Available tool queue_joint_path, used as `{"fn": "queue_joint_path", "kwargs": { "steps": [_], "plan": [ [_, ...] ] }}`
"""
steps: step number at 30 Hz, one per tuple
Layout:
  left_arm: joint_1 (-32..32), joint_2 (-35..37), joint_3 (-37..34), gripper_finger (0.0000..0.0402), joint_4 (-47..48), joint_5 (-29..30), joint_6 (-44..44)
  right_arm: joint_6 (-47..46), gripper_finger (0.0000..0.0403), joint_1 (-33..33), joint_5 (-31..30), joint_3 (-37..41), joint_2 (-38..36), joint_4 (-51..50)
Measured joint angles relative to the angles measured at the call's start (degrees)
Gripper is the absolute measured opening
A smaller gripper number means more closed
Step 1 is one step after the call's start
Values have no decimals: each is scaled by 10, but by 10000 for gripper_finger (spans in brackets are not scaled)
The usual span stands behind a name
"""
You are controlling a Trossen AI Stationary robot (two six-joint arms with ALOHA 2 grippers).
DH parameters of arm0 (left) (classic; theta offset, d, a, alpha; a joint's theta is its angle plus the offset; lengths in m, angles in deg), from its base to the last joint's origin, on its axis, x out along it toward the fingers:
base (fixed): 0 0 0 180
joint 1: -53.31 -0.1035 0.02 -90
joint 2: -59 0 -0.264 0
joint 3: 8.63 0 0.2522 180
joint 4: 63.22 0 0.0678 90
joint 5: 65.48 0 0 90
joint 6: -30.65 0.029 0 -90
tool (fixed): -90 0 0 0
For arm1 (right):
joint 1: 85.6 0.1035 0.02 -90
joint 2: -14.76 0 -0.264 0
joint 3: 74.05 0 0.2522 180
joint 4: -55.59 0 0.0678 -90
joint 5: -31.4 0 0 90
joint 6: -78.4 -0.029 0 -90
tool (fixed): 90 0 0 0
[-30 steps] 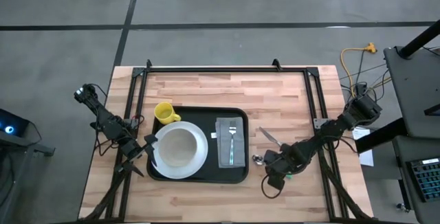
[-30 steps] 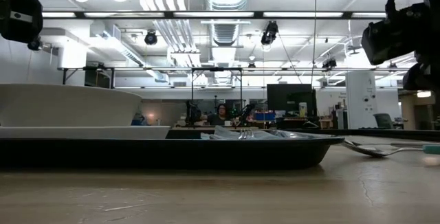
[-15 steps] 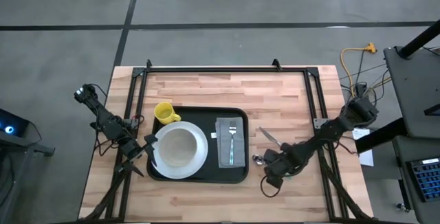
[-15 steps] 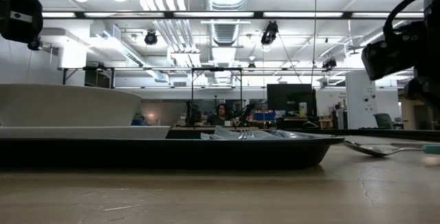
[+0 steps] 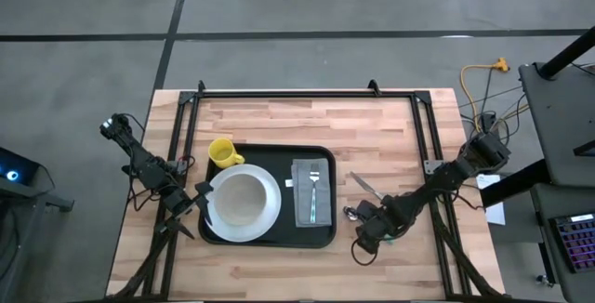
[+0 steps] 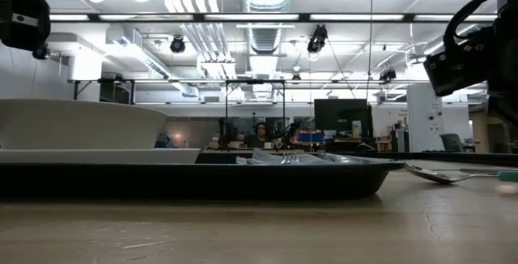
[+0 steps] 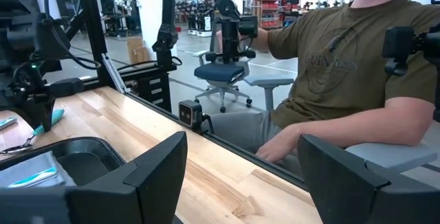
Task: Set up tray
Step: Put the green spoon on the gray napkin to the left of the white and blue fork
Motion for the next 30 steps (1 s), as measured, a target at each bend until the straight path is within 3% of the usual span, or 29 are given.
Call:
{"fn": "queue_joint_path", "kwargs": {
  "steps": [19,30],
  "plan": [
    [0,0,0,255,0,0,0,-89,39,-22,-6,-23,-29,-8],
    [0,0,0,255,0,0,0,-177,39,-68,-21,-90,-31,-93]
  ]
}}
